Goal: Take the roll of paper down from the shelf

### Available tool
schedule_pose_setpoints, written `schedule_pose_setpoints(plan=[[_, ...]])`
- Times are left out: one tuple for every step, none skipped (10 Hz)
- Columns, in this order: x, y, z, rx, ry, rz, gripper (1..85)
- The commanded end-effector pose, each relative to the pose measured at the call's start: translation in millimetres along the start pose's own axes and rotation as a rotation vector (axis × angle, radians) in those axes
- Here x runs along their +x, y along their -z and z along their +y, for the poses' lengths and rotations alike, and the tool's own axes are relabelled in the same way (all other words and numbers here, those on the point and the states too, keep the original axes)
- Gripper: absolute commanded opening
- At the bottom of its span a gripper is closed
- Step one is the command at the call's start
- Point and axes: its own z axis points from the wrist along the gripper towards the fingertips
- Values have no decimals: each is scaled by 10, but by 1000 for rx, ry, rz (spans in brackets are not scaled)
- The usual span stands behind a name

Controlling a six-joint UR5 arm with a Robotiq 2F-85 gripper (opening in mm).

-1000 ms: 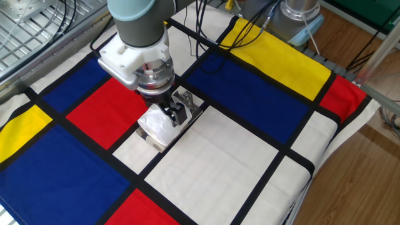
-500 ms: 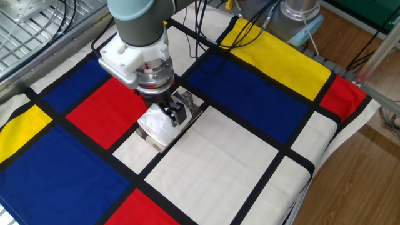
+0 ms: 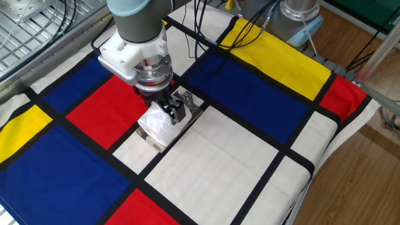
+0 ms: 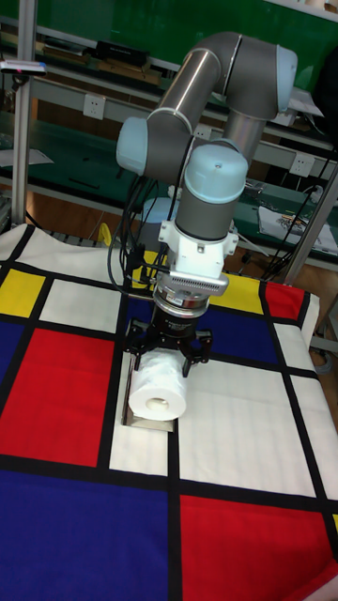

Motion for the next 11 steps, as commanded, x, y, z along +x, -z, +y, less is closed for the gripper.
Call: schedule_pose_setpoints(plan=[[-10, 4, 23, -12, -2, -3, 773], [-16, 2, 29, -13, -6, -5, 683], [-11, -3, 40, -15, -29, 2, 483], [-11, 0, 60, -8, -54, 8, 303], [-18, 21, 44, 16, -77, 8, 150], [-13, 47, 46, 27, -88, 14, 17], [-14, 53, 75, 18, -96, 14, 10], [-21, 51, 97, 9, -97, 13, 10], [-32, 54, 129, -8, -92, 10, 10], [-44, 59, 134, -21, -83, 9, 10], [-73, 59, 104, -27, -64, 6, 10]])
